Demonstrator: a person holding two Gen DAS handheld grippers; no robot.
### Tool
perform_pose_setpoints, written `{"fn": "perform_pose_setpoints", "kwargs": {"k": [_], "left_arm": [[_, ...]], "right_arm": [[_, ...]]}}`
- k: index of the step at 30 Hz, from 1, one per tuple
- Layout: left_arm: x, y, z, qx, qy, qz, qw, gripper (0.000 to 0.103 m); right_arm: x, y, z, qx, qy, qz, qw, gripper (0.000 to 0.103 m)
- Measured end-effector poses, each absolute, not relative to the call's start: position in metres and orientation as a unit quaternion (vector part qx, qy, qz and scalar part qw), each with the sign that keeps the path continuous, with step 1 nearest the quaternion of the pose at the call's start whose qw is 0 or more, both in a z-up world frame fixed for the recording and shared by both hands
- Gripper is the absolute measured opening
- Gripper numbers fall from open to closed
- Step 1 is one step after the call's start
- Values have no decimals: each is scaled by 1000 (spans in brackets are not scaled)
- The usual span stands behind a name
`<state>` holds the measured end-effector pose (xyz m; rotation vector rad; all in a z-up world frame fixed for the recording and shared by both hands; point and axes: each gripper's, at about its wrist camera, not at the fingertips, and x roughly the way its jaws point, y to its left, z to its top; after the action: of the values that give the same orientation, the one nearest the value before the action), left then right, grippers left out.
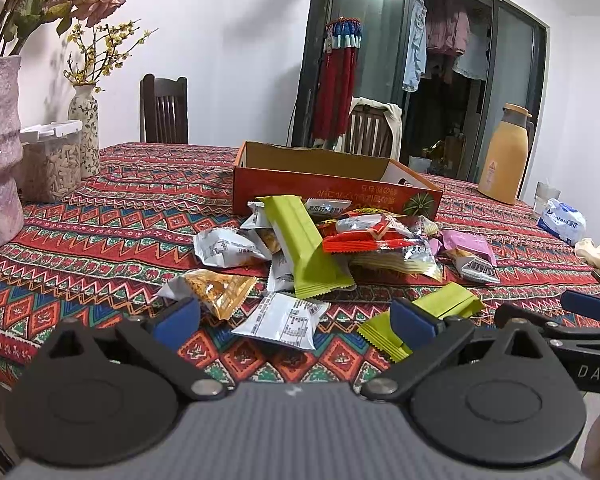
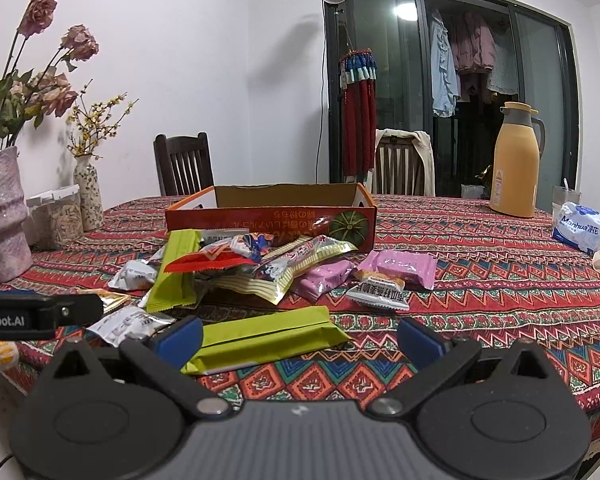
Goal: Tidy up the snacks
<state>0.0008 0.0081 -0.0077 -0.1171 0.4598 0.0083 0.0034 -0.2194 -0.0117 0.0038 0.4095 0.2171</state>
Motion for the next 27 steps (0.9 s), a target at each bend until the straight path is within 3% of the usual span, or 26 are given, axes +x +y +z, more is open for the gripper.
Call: {"fn": "perform_pose_setpoints", "kwargs": {"k": [27], "left_arm": [[1, 8, -10, -59, 228, 5, 972, 103]], "right_arm": [[4, -219, -12, 2, 203, 108, 973, 103]]}}
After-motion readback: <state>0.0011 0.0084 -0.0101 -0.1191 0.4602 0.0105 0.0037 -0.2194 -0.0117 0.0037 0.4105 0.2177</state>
